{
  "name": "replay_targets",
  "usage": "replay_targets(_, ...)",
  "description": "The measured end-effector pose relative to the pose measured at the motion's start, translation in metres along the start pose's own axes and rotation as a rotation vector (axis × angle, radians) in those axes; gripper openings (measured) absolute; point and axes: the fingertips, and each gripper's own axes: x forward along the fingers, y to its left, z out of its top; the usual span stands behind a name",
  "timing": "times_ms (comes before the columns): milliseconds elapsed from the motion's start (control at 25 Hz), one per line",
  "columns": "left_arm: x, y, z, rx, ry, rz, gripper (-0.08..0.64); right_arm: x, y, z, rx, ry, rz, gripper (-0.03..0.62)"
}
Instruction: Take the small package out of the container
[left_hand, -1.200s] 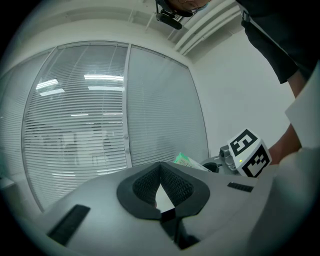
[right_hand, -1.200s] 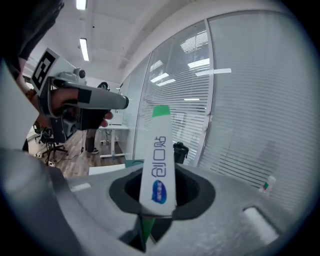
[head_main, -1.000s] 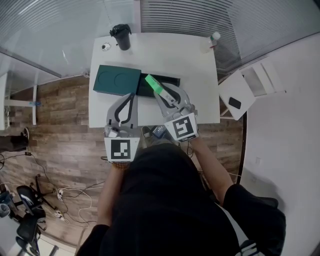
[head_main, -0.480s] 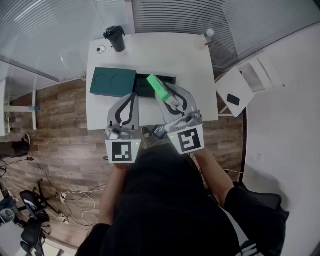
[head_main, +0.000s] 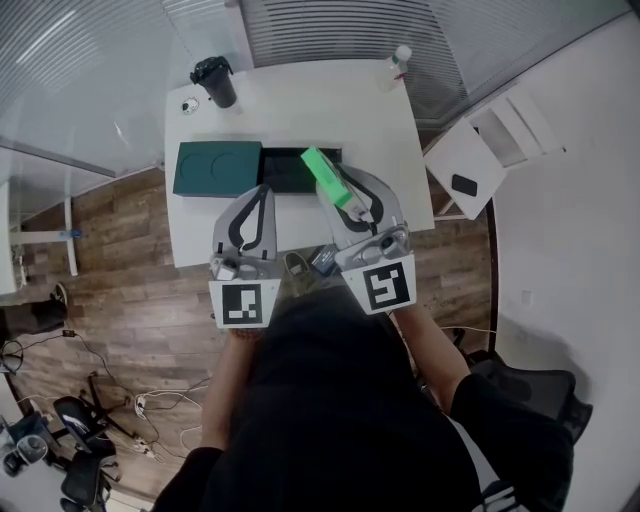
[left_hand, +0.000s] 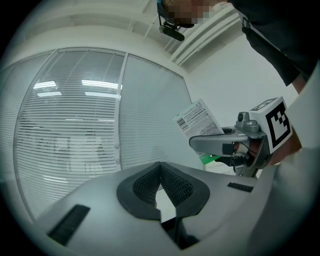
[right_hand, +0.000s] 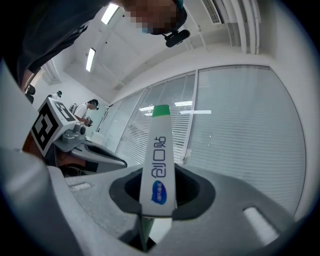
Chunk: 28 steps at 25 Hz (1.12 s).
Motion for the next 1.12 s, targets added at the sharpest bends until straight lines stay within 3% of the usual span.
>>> replay_targets(280, 0.001, -0.010, -0.005, -0.010, 0.023, -0.026, -0.002, -0.015, -0.022, -0.008, -0.006, 0.018, -0.069, 0.091)
replay_targets(1120, 0.003, -0.012, -0.010, -0.011, 0.022, -0.069, -0.002, -0.007, -0.010, -0.019, -0.014, 0.065, -0.073, 0.091)
